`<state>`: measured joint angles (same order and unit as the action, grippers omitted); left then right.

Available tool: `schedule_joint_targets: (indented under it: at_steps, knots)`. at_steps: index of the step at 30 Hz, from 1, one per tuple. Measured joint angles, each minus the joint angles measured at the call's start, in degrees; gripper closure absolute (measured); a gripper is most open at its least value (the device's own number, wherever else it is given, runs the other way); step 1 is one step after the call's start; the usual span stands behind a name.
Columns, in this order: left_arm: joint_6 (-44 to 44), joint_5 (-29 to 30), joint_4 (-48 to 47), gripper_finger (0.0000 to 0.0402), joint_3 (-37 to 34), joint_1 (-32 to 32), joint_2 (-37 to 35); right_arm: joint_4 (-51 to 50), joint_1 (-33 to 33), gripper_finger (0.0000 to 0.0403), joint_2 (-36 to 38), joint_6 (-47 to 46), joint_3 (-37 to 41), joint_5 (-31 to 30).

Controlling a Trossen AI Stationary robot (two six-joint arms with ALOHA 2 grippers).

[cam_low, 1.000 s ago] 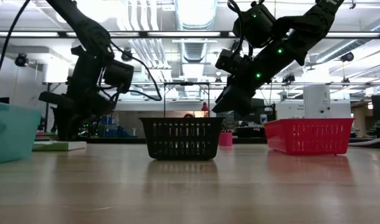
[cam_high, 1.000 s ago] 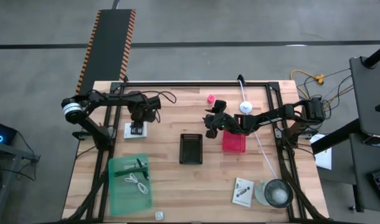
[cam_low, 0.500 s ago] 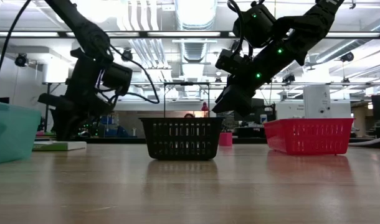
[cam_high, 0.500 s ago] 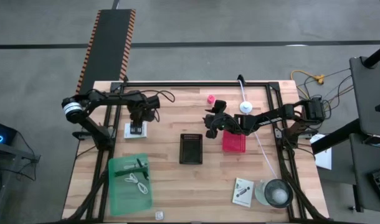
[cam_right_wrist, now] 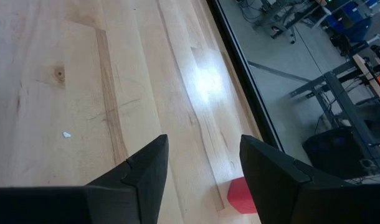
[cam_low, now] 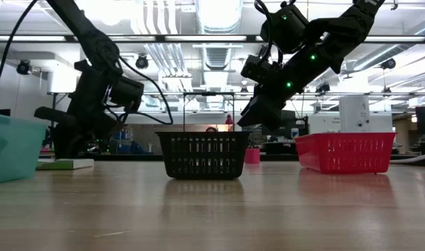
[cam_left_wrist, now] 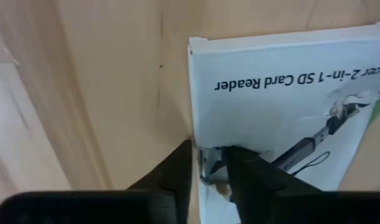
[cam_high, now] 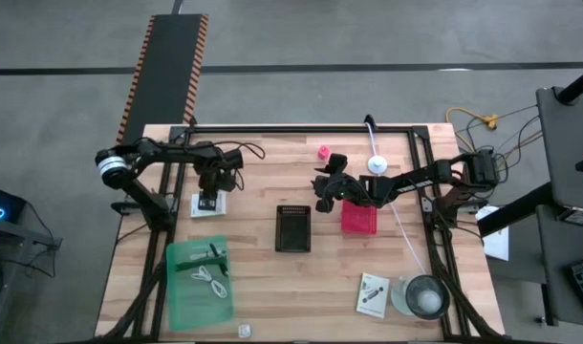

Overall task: Pick and place items into bin
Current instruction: Put the top white card reader box into the black bin

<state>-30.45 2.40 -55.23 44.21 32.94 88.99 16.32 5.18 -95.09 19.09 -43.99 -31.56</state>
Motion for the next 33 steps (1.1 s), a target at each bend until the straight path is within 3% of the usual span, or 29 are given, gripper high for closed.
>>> schedule_joint_targets:
  at_steps: [5, 13, 26, 31, 33]
  knots:
    - [-0.1, -0.1, 0.6, 0.0391, -0.1, 0.6, 0.2, 0.0, 0.0, 0.0218, 0.0, 0.0, 0.0, 0.0]
    - [0.1, 0.7, 0.5, 0.0399, 0.3, 0.5, 0.2, 0.0, 0.0, 0.0218, 0.0, 0.0, 0.0, 0.0]
    - [3.3, 1.7, -1.4, 0.0401, 7.6, 0.5, -4.2, 0.2, 0.2, 0.0219, 0.0, 0.1, 0.0, 0.0]
    - [8.4, 12.8, -1.6, 0.0401, 9.2, 0.5, -10.3, 0.4, 0.2, 0.0227, 0.0, -0.3, 0.0, 0.0]
    - [9.2, 14.6, 0.3, 0.0401, 9.3, 0.6, -13.4, 0.6, 0.2, 0.0230, 0.1, -1.3, 0.0, 0.0]
